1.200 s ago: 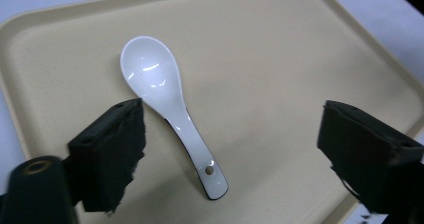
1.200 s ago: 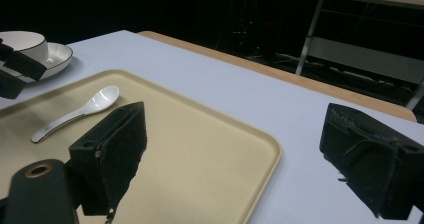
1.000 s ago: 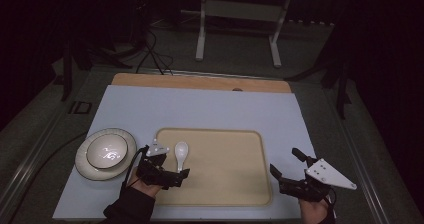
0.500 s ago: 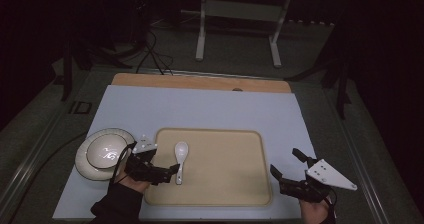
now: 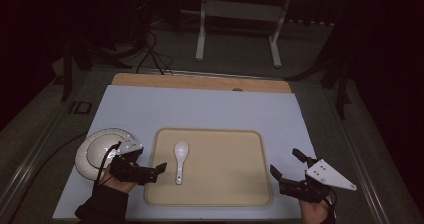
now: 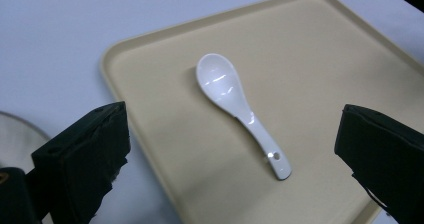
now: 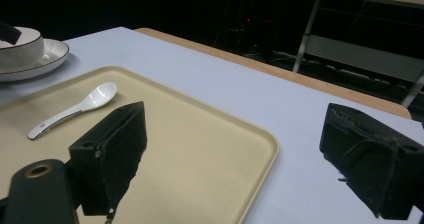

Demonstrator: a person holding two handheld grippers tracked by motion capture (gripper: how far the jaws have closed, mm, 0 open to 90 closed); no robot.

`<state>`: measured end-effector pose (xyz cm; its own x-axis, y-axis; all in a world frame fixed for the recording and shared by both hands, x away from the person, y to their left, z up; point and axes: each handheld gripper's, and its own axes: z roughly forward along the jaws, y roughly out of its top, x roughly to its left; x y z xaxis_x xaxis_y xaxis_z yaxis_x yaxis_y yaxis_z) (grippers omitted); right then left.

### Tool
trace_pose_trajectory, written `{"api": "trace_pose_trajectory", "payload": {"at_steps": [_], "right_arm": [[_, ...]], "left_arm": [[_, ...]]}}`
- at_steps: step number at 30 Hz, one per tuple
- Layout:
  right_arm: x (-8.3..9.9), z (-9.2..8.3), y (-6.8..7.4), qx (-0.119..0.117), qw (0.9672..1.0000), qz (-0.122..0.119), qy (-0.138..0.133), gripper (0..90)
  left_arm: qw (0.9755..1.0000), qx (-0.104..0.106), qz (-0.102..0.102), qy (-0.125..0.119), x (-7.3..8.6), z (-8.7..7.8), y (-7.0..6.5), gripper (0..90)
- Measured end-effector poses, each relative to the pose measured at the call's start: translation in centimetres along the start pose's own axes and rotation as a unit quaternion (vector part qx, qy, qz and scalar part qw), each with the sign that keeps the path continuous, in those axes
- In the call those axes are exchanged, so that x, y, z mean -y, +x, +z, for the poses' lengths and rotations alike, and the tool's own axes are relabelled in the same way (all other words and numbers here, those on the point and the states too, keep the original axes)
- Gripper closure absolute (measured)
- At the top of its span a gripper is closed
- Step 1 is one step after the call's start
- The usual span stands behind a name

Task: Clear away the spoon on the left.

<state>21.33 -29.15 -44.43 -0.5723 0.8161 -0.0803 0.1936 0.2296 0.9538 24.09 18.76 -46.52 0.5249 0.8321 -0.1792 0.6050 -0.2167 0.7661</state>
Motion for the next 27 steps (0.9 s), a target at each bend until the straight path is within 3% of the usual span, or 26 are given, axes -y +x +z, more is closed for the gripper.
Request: {"api": "trace_pose_trajectory", "payload": {"at_steps": [12,27], "right_arm": [[0.0,0.1,0.1,0.0,1.0,-0.003,0.003,11.5],[0.0,0.2,0.2,-0.003,1.0,-0.008,0.003,11.5]], "left_arm": [[0.9998,-0.01,-0.018,-0.003,1.7,-1.0,1.8,2.0],[0.9998,-0.01,-0.017,-0.001,3.7,-0.7,2.1,2.0]]}}
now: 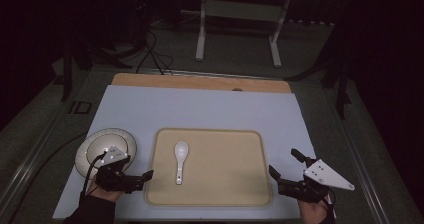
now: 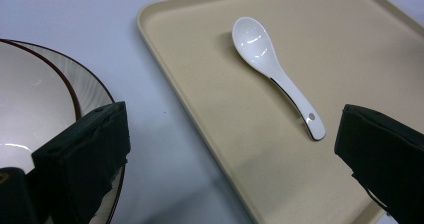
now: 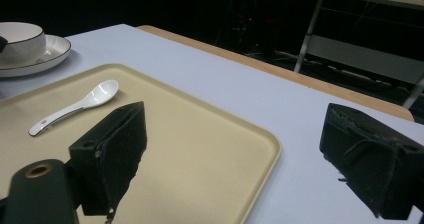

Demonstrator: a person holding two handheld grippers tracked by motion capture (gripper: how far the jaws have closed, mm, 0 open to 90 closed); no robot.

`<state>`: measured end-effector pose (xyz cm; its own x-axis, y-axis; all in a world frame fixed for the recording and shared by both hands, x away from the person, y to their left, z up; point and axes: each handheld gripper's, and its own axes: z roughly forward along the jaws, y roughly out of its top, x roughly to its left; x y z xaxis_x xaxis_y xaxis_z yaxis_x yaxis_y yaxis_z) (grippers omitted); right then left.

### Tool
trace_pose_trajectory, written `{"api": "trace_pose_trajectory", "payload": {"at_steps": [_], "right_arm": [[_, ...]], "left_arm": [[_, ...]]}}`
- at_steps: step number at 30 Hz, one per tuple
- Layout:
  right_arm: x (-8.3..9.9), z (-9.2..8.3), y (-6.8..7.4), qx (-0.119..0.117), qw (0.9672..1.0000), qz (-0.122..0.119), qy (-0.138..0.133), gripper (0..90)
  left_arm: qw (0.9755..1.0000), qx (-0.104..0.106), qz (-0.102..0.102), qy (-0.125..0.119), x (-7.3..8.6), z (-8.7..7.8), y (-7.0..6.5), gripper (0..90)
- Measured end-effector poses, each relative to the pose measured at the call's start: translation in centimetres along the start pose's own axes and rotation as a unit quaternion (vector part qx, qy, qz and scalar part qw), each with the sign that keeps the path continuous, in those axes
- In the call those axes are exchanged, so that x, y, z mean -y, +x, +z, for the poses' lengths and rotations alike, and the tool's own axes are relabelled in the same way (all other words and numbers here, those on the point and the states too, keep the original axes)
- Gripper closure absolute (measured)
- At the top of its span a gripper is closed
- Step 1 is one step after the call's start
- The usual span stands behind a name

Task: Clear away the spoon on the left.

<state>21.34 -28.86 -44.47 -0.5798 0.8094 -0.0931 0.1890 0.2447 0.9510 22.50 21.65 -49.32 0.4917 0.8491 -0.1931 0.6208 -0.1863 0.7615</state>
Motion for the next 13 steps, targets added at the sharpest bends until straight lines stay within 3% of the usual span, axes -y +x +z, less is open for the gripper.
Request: {"api": "trace_pose_trajectory", "payload": {"at_steps": [13], "right_arm": [[0.1,0.13,-0.19,-0.008,1.0,0.003,0.002,11.5]], "left_arm": [[1.0,0.002,-0.003,-0.007,0.35,0.2,0.11,2.1]]}}
